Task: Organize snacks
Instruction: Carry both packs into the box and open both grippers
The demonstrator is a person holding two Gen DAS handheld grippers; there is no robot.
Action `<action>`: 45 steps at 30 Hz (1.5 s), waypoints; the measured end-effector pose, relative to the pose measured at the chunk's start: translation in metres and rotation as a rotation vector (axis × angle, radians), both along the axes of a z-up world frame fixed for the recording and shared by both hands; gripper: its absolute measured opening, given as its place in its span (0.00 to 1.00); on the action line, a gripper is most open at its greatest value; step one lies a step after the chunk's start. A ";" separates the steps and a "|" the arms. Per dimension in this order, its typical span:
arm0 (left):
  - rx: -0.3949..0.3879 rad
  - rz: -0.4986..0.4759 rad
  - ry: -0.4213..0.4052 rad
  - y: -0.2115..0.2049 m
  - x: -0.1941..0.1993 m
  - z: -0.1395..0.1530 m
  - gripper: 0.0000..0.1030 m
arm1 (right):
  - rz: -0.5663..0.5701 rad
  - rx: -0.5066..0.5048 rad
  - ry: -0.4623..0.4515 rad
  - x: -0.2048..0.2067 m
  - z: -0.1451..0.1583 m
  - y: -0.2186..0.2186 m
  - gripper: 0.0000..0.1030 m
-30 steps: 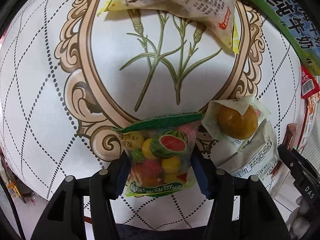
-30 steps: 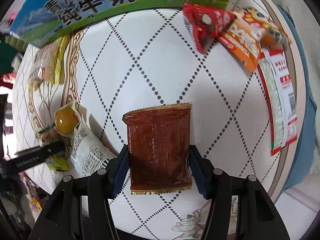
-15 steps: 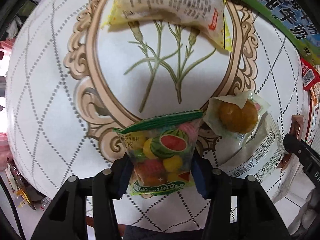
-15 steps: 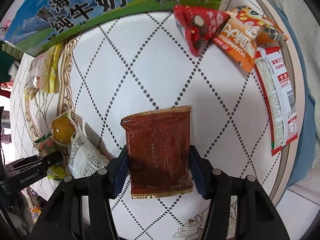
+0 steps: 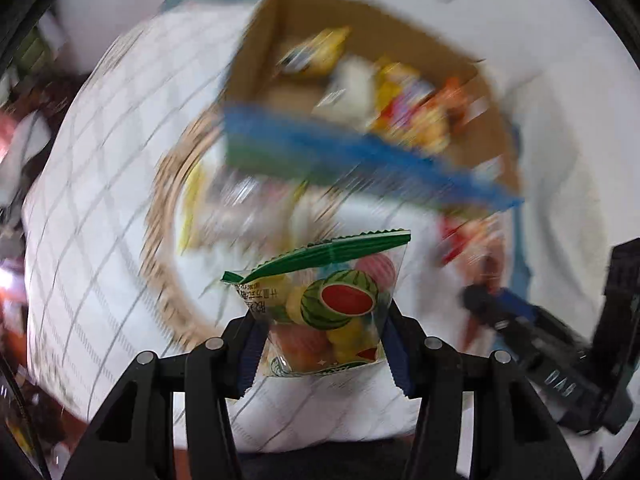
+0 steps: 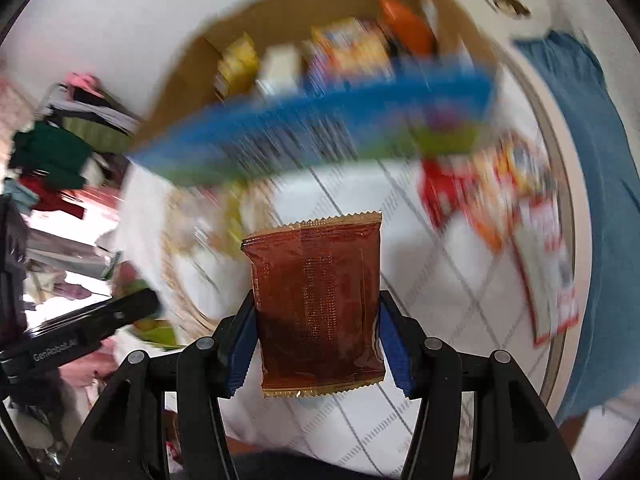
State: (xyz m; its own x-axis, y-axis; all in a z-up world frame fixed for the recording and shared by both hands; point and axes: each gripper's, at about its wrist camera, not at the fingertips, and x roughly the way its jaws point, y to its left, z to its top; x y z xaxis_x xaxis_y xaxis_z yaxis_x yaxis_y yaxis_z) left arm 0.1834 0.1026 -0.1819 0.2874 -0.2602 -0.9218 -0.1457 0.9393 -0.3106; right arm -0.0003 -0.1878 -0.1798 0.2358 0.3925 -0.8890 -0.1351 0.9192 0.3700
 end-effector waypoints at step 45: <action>0.149 -0.063 0.193 -0.001 0.183 -0.035 0.90 | 0.023 -0.175 0.090 0.186 -0.028 0.023 0.95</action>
